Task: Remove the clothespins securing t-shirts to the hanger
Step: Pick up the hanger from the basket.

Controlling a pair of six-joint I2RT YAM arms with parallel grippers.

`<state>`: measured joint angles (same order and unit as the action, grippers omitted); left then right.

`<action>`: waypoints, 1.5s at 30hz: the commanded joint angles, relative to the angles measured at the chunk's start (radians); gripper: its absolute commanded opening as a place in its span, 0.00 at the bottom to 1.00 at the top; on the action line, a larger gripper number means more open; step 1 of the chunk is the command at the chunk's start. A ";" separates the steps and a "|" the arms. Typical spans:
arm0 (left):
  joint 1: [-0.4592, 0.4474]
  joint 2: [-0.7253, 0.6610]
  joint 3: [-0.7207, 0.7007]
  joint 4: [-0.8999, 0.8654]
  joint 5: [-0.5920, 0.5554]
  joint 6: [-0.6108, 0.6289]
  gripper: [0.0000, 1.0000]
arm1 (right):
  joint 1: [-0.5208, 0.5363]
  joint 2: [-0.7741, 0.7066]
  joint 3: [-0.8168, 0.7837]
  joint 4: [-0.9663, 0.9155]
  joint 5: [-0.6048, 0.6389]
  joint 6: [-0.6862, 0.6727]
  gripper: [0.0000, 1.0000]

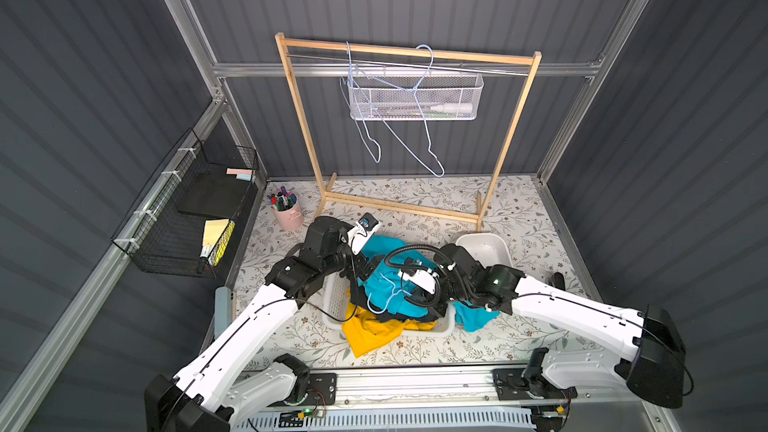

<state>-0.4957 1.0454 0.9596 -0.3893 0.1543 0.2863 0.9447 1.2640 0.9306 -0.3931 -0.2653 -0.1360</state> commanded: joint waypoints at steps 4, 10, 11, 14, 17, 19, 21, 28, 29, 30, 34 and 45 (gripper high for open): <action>0.005 -0.017 0.001 0.021 -0.122 -0.096 1.00 | 0.006 -0.083 0.031 -0.009 0.022 0.002 0.01; 0.005 -0.058 -0.037 0.093 -0.375 -0.183 1.00 | 0.005 -0.226 -0.003 0.027 0.077 0.008 0.00; 0.005 -0.051 -0.029 0.083 -0.386 -0.192 1.00 | 0.005 -0.256 -0.020 0.044 0.088 0.011 0.00; 0.005 -0.010 0.030 0.012 -0.468 -0.239 1.00 | 0.005 -0.337 -0.057 0.075 0.105 0.009 0.00; 0.005 0.026 0.089 -0.063 -0.586 -0.275 1.00 | 0.000 -0.402 -0.090 0.096 0.115 0.010 0.00; 0.008 0.027 0.106 -0.086 -0.630 -0.285 1.00 | -0.004 -0.429 -0.097 0.094 0.115 0.014 0.00; 0.013 0.016 0.105 -0.090 -0.621 -0.263 1.00 | -0.010 -0.449 -0.101 0.087 0.109 0.021 0.00; 0.048 -0.013 0.110 -0.117 -0.546 -0.214 1.00 | -0.060 -0.506 -0.114 0.086 0.052 0.070 0.00; 0.052 -0.006 0.121 -0.135 -0.533 -0.209 1.00 | -0.072 -0.513 -0.117 0.089 0.037 0.080 0.00; 0.056 0.004 0.132 -0.156 -0.520 -0.205 1.00 | -0.088 -0.519 -0.122 0.096 0.020 0.092 0.00; 0.070 0.033 0.156 -0.213 -0.459 -0.191 1.00 | -0.163 -0.545 -0.142 0.141 -0.090 0.144 0.00; 0.073 0.025 0.120 -0.216 -0.220 -0.018 1.00 | -0.237 -0.579 -0.159 0.163 -0.166 0.183 0.00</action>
<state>-0.4282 1.0737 1.0828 -0.5777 -0.1711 0.1909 0.7143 0.6987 0.7757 -0.2802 -0.3859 0.0254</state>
